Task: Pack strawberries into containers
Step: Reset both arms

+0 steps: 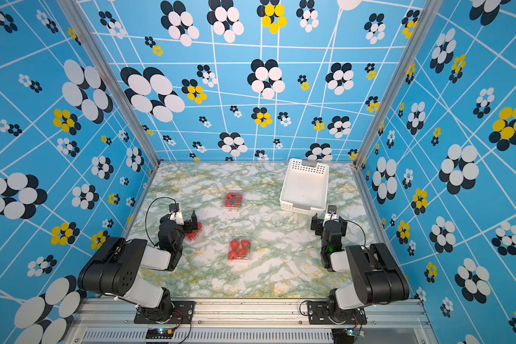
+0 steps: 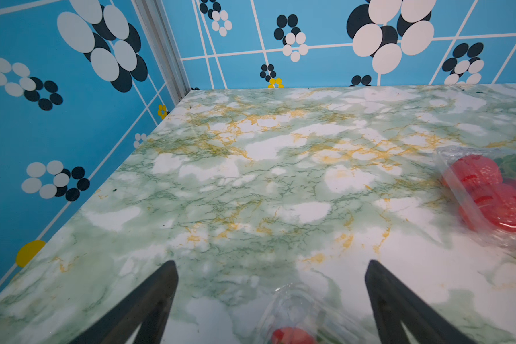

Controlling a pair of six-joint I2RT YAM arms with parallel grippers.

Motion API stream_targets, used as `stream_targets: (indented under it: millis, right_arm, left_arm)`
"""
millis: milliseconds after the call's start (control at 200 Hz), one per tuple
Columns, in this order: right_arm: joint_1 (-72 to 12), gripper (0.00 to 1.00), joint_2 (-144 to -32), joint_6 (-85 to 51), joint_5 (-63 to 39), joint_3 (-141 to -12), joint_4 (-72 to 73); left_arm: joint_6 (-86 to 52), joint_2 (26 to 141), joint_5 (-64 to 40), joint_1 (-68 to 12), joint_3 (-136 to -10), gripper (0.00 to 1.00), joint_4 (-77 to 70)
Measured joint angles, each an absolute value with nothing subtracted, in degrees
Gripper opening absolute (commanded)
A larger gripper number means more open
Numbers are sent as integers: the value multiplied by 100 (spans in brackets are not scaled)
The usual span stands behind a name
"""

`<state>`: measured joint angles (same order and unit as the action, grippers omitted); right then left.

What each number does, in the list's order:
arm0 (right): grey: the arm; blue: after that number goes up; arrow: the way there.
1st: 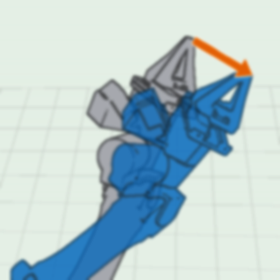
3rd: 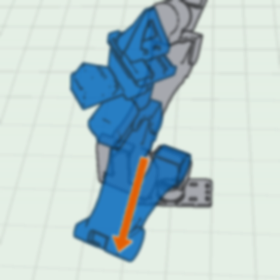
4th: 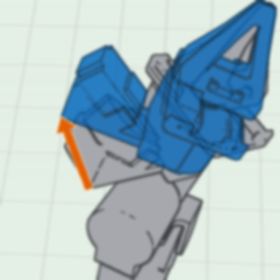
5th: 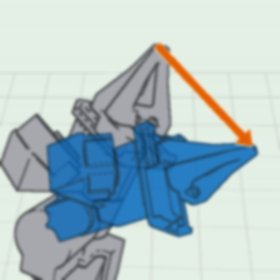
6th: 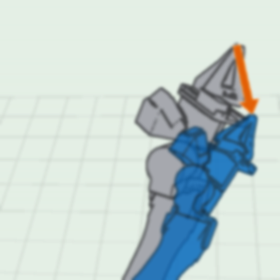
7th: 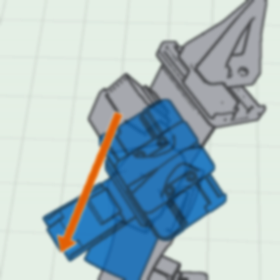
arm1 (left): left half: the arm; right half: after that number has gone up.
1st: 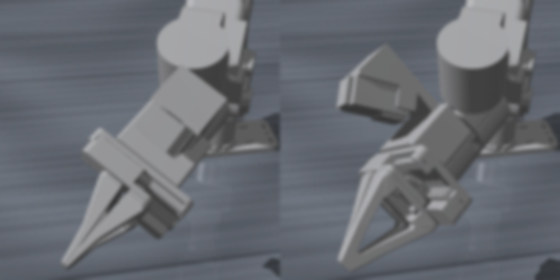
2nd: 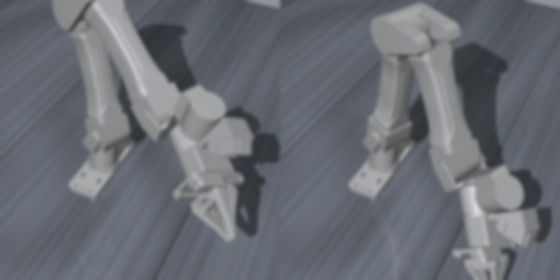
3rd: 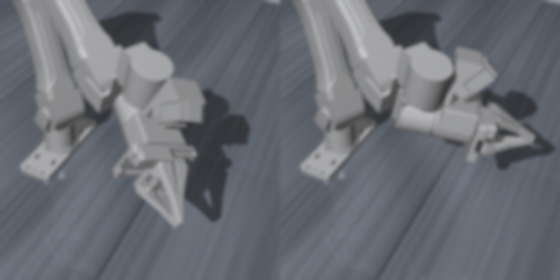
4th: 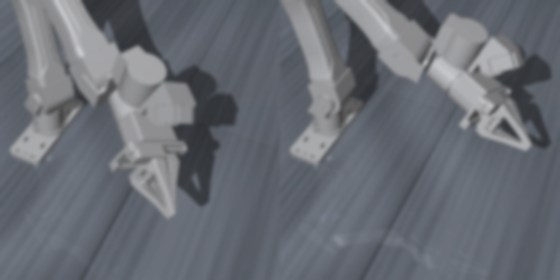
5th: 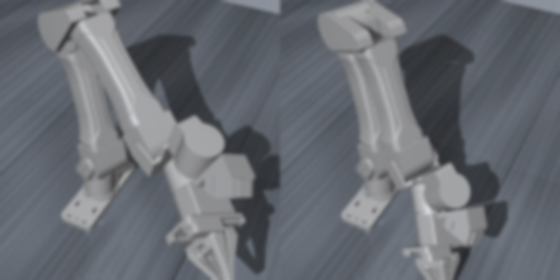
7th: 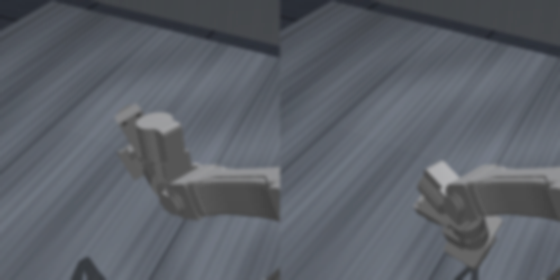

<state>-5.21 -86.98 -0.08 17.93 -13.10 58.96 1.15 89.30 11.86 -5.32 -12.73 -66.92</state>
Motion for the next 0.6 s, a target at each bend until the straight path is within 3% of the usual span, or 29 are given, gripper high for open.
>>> stream_targets:
  millis: [215, 600]
  right_arm:
    - [-519, 99, -8718, -30, 1896, -2051, 5360]
    - [-454, 99, -8715, -91, 1916, -2128, 4976]
  left_arm:
    - [130, 8943, 1203, -537, -1697, 100, -6405]
    - [108, 8943, 1251, -530, -1772, 99, -6084]
